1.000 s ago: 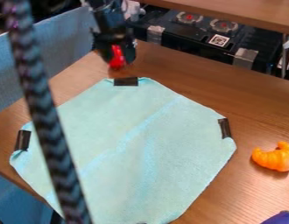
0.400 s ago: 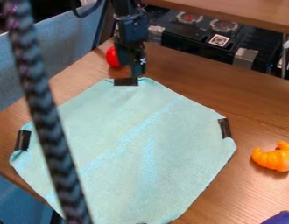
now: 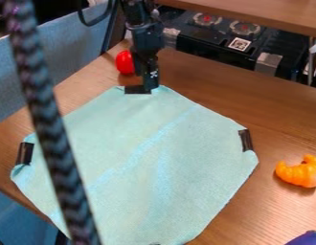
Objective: Fold the cloth from top left to bottom right
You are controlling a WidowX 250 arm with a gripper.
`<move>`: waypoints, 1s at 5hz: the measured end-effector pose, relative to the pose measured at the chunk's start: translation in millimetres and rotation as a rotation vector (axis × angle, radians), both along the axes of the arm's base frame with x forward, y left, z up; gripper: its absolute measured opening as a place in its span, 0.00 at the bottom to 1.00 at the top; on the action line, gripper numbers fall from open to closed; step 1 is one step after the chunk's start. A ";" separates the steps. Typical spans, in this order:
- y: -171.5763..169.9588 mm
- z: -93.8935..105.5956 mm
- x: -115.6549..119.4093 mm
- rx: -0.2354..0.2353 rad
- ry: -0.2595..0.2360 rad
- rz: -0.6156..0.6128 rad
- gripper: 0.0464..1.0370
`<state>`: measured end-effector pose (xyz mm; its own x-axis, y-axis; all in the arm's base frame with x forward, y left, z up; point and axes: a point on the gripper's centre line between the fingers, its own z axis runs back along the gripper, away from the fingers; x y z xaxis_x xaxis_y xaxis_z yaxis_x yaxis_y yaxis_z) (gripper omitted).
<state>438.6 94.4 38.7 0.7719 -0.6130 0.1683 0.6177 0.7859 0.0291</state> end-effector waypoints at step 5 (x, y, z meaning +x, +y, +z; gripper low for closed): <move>13.8 -21.8 -4.2 0.058 0.069 0.052 0.43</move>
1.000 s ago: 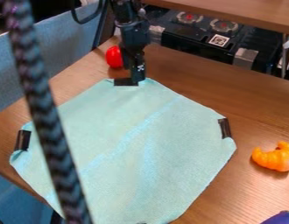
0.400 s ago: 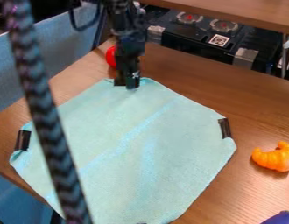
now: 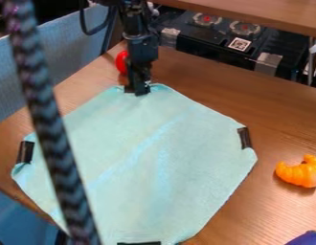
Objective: Fold the cloth from top left to bottom right
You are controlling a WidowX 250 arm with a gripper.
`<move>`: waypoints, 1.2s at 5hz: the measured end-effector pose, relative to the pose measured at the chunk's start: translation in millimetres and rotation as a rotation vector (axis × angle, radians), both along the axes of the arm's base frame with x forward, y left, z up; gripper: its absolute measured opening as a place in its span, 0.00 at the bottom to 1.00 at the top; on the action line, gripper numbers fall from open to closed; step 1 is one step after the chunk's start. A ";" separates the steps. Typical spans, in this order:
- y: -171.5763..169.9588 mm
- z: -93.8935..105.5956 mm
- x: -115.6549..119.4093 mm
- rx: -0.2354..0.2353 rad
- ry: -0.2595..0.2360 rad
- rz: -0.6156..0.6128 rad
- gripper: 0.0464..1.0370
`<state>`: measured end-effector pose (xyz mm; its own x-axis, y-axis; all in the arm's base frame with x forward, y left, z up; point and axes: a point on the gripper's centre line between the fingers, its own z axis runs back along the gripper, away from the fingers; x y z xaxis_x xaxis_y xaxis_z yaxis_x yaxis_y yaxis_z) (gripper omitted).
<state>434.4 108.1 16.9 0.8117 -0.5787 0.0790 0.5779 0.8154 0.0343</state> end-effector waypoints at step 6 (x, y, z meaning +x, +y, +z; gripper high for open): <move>-0.1 30.1 -0.5 -0.148 -0.065 0.087 0.03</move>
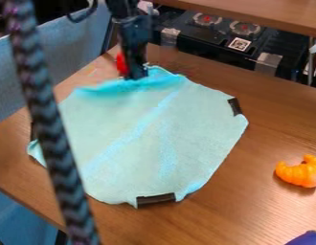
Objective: Fold the cloth from top left to bottom right
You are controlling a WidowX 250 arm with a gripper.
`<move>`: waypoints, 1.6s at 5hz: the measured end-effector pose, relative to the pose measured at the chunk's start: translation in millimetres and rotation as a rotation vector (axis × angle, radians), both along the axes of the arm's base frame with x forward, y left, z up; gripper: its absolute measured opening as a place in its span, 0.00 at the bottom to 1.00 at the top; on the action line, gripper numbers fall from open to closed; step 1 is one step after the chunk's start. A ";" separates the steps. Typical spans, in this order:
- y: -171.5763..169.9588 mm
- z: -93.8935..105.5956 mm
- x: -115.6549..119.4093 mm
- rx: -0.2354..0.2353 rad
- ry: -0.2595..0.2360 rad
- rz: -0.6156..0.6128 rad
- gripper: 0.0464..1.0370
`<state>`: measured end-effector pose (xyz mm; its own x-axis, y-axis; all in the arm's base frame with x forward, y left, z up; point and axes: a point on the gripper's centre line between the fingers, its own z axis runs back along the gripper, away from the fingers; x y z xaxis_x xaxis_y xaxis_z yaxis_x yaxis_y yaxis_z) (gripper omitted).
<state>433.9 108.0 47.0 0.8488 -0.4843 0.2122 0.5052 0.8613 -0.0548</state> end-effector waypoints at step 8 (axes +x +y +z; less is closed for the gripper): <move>-146.0 24.2 -154.0 -0.127 0.060 -0.382 0.02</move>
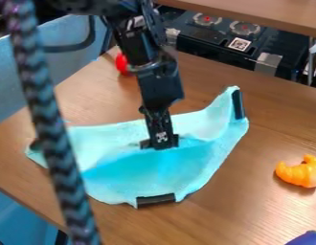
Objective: Fold the cloth from top left to bottom right
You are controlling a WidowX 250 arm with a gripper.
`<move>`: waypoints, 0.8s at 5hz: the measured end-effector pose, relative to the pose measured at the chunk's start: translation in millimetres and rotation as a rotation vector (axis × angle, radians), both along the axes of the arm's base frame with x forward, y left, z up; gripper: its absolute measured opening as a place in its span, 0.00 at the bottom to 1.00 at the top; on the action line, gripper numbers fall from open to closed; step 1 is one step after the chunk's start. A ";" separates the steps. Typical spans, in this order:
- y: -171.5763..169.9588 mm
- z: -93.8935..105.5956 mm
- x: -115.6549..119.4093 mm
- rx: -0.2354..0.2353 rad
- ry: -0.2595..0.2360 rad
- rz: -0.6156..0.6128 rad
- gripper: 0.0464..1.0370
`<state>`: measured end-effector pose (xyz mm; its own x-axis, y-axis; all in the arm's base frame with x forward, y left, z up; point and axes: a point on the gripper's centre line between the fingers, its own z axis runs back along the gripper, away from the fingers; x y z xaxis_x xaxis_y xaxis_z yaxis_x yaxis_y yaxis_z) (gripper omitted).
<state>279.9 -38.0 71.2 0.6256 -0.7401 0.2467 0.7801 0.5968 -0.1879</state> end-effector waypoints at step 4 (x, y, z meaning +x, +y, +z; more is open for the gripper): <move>-16.9 -15.8 -14.7 0.016 0.055 -0.060 0.51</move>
